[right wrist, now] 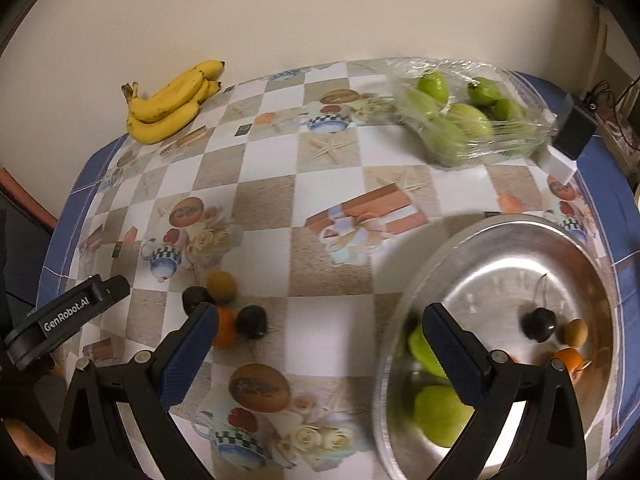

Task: Organize fruits
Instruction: 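Move both open tools back toward the remaining fruit cluster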

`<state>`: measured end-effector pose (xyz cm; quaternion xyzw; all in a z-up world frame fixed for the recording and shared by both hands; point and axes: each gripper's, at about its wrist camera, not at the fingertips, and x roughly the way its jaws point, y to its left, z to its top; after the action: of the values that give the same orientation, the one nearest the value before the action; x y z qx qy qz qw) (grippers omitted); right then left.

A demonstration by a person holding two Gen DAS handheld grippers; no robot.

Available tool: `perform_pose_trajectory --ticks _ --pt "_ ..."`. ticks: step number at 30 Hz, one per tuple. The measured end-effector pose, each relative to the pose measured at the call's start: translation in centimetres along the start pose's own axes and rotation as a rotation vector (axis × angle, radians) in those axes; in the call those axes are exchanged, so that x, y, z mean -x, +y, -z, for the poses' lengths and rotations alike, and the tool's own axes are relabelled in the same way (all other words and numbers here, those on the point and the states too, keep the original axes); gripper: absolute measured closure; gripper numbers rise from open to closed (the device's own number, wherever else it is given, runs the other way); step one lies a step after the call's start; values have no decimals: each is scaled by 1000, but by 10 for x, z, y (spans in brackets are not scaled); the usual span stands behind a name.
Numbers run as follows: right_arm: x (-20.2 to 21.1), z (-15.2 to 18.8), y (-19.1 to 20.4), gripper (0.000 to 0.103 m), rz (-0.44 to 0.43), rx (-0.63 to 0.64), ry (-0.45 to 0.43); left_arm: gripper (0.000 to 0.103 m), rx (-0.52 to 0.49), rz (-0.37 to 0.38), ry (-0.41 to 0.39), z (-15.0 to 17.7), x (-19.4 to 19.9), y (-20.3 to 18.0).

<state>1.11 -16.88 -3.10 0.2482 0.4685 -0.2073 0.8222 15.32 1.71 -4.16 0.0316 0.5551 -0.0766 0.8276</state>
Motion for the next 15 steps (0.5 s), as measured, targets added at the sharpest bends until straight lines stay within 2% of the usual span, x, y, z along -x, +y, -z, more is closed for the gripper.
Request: perform_pose_trajectory --ticks 8,15 --pt "-20 1 12 2 41 26 32 0 0 22 49 4 -13 -7" --pt "-34 1 21 2 83 75 43 0 -11 21 53 3 -16 -12"
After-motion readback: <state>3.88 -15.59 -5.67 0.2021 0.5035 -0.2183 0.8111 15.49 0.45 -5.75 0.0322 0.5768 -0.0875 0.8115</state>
